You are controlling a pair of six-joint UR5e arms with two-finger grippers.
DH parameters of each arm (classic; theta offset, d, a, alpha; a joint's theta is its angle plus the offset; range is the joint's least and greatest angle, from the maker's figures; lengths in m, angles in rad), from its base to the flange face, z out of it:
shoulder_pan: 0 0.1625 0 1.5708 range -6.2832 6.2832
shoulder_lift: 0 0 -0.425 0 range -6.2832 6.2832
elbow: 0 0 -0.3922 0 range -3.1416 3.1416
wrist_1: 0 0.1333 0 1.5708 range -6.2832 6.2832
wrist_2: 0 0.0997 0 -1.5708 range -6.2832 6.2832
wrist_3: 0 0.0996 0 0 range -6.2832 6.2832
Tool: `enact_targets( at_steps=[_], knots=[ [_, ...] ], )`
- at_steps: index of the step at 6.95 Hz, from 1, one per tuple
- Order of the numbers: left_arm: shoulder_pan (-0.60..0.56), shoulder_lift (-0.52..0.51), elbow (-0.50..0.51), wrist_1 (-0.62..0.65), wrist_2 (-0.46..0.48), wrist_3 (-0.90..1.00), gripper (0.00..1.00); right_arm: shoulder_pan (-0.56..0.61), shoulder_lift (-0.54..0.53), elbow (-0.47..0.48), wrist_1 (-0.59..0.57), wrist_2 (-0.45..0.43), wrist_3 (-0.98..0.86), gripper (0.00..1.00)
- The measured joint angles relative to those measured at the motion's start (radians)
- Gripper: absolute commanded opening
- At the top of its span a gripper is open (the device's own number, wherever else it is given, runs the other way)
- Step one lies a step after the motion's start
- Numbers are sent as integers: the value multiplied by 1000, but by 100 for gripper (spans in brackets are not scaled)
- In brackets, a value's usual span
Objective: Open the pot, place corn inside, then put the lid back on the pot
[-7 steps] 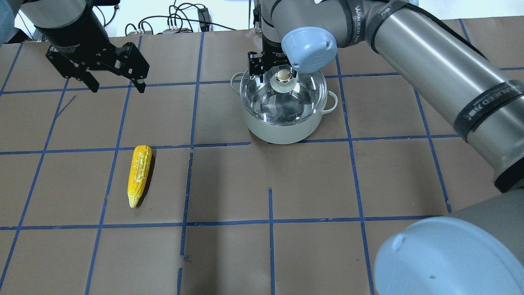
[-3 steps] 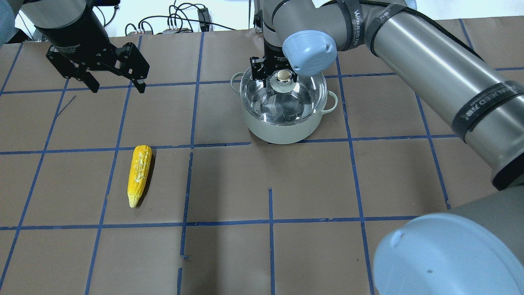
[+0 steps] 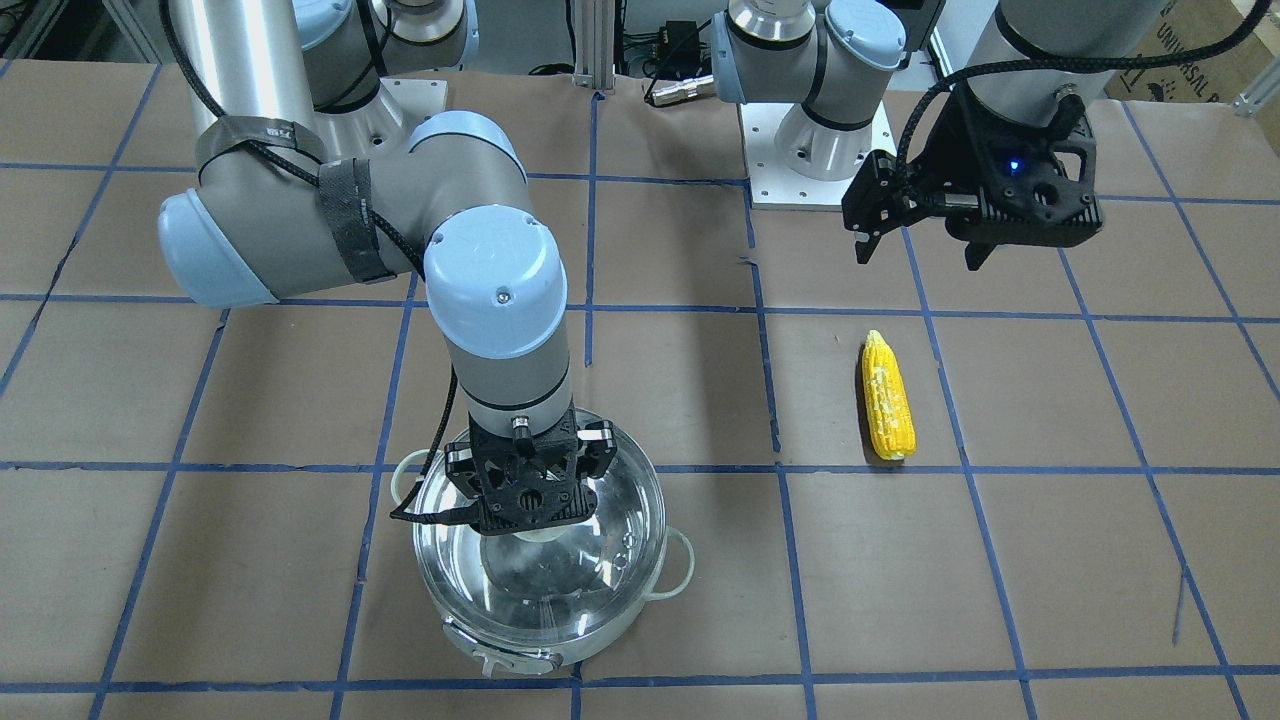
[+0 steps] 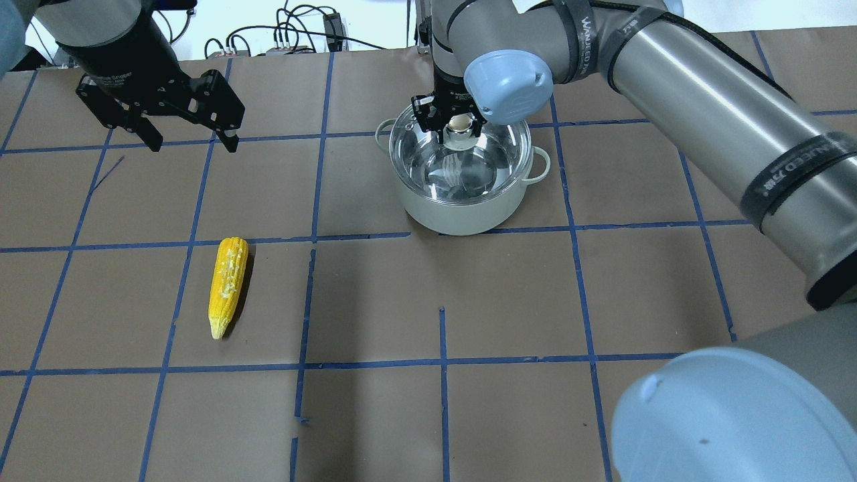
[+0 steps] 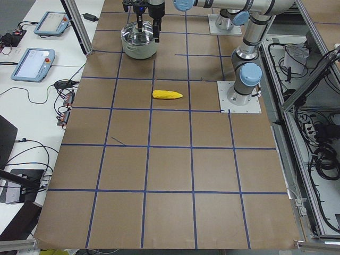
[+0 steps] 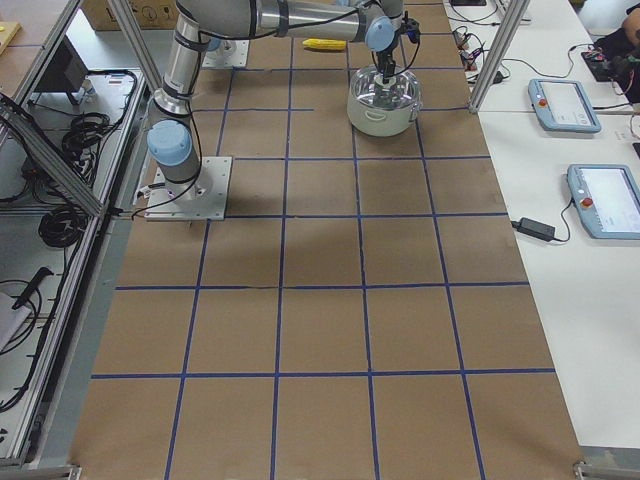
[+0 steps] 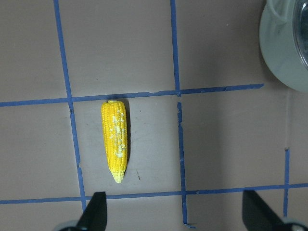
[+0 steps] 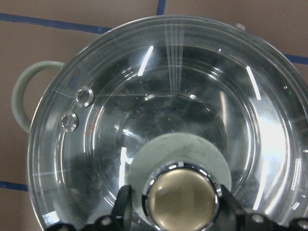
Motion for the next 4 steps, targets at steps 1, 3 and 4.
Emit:
enact_targets(
  at_steps=[1, 3, 4],
  knots=[
    [0, 0, 0, 0, 0, 0, 100, 0, 0, 0, 0, 0, -1, 28],
    [0, 1, 0, -1, 0, 0, 100, -2, 0, 2, 1, 1, -5, 76],
    [0, 2, 0, -1, 0, 0, 100, -3, 1, -1, 1, 2, -8, 77]
  ],
)
